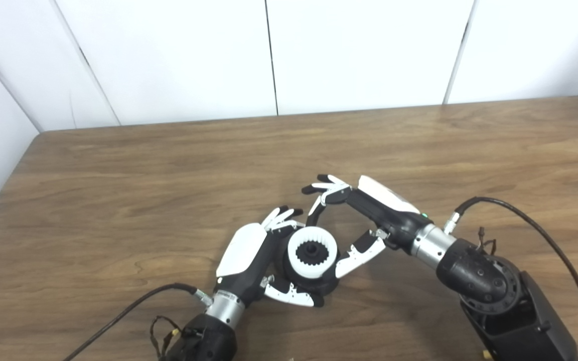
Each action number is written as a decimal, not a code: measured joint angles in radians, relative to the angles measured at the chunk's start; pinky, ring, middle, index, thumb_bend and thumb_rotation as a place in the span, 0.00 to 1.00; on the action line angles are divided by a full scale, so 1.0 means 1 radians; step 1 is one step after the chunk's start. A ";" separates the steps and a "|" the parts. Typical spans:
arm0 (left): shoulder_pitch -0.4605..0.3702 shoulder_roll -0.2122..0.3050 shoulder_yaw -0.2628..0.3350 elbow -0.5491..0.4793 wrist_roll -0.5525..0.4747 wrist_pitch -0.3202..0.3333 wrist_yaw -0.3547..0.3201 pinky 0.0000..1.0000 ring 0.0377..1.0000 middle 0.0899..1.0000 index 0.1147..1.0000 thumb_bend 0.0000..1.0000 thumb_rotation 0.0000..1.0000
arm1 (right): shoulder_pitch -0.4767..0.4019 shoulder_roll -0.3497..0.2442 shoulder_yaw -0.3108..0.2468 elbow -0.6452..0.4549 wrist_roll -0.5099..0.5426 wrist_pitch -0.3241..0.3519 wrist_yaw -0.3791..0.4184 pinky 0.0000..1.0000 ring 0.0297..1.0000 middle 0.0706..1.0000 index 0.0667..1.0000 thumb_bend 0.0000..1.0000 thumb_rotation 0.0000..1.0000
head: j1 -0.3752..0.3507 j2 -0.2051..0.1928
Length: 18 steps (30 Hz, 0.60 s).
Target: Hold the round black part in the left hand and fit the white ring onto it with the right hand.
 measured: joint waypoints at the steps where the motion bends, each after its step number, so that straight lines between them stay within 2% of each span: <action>1: 0.000 0.000 0.000 0.000 0.000 0.001 0.000 0.86 0.98 0.91 0.59 0.91 0.17 | 0.000 0.000 0.000 0.001 0.000 0.000 0.000 0.91 0.99 0.88 0.46 0.52 0.15 | 0.000 0.000; 18: 0.008 -0.004 -0.002 -0.015 0.010 0.013 -0.006 0.86 0.99 0.91 0.59 0.91 0.16 | 0.012 -0.001 -0.008 0.051 -0.006 -0.035 -0.034 0.87 0.98 0.87 0.46 0.52 0.15 | 0.005 0.005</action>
